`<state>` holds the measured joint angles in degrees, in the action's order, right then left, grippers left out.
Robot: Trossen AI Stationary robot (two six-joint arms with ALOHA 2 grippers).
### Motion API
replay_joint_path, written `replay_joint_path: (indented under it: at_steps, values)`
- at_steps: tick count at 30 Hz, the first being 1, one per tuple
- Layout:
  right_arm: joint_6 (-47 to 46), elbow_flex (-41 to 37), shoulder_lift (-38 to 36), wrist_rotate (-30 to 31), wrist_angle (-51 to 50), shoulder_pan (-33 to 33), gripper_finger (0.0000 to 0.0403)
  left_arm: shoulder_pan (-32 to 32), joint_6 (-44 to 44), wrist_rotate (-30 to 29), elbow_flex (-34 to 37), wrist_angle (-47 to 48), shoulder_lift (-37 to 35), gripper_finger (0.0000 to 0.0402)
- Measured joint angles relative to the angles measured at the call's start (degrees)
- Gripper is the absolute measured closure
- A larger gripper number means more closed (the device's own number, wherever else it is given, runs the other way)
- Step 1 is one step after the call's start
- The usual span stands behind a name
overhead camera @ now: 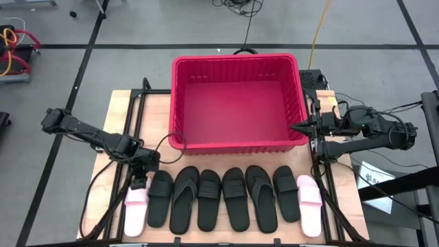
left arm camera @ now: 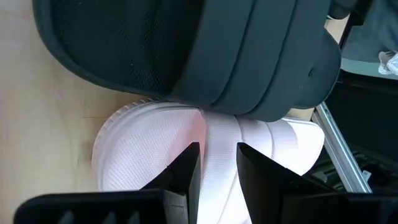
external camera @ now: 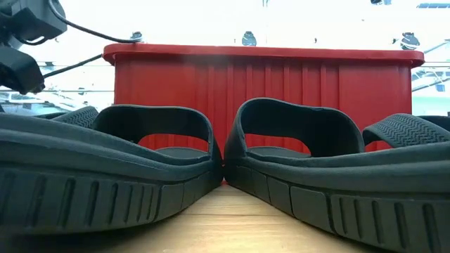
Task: Pick and place slides into bin
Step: Put the pink slide into the red bin
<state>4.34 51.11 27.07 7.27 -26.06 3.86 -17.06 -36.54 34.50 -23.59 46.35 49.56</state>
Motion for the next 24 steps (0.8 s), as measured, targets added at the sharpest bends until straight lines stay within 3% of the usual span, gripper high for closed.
replay_joint_path:
  at_steps: [24]
  values:
    - [0.00, 0.00, 0.00, 0.12, -2.32, -0.01, 0.0403, -4.57, 2.02, -0.07, 0.93, -0.37, 0.00, 0.0304]
